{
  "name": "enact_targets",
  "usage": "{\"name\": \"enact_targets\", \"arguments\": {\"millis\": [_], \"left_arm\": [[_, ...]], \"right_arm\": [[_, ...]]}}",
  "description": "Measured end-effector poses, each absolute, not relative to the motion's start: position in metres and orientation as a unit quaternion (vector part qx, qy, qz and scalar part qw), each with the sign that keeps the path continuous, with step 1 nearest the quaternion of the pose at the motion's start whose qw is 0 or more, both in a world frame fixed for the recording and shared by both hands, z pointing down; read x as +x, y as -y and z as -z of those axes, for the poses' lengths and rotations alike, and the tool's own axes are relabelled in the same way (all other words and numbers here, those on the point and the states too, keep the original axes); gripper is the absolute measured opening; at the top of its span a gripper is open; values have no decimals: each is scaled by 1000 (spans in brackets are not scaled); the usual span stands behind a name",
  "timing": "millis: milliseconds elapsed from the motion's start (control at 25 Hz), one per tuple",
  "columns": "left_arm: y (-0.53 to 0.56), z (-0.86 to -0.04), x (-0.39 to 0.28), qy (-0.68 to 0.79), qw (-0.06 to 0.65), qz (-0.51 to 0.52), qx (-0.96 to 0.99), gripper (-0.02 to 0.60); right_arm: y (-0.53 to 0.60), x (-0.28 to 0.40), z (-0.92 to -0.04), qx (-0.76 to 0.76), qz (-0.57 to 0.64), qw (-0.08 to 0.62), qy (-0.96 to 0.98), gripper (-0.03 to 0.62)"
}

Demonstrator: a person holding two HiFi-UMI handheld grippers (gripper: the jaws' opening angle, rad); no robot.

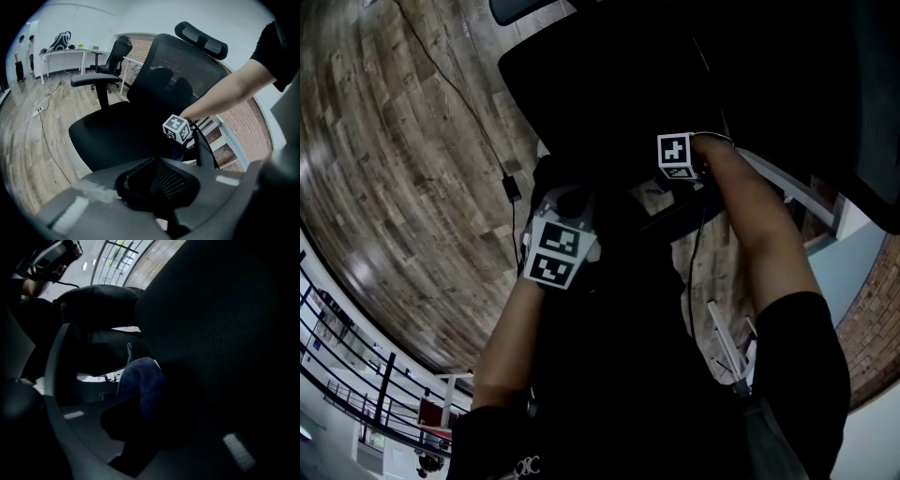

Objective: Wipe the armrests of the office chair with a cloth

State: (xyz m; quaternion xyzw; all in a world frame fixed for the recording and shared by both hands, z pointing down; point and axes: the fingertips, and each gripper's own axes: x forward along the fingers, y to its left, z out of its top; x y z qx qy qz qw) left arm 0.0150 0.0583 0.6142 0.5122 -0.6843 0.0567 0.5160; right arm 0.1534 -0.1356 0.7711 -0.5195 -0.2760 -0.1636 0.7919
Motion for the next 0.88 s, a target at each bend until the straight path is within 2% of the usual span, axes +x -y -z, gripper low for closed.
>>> {"name": "enact_targets", "arguments": {"millis": [240, 600, 760, 880], "left_arm": [[-76, -626, 7, 687, 532, -30, 495, 6], [-73, -608, 5, 681, 528, -8, 508, 6], [-64, -590, 3, 676, 512, -18, 531, 6], [-53, -573, -2, 665, 493, -31, 559, 6]], "right_arm": [[148, 146, -800, -459, 236, 795, 320, 87], [95, 149, -748, -533, 107, 789, 287, 86], [89, 108, -723, -510, 115, 743, 418, 87], [80, 69, -686, -461, 117, 671, 569, 86]]}}
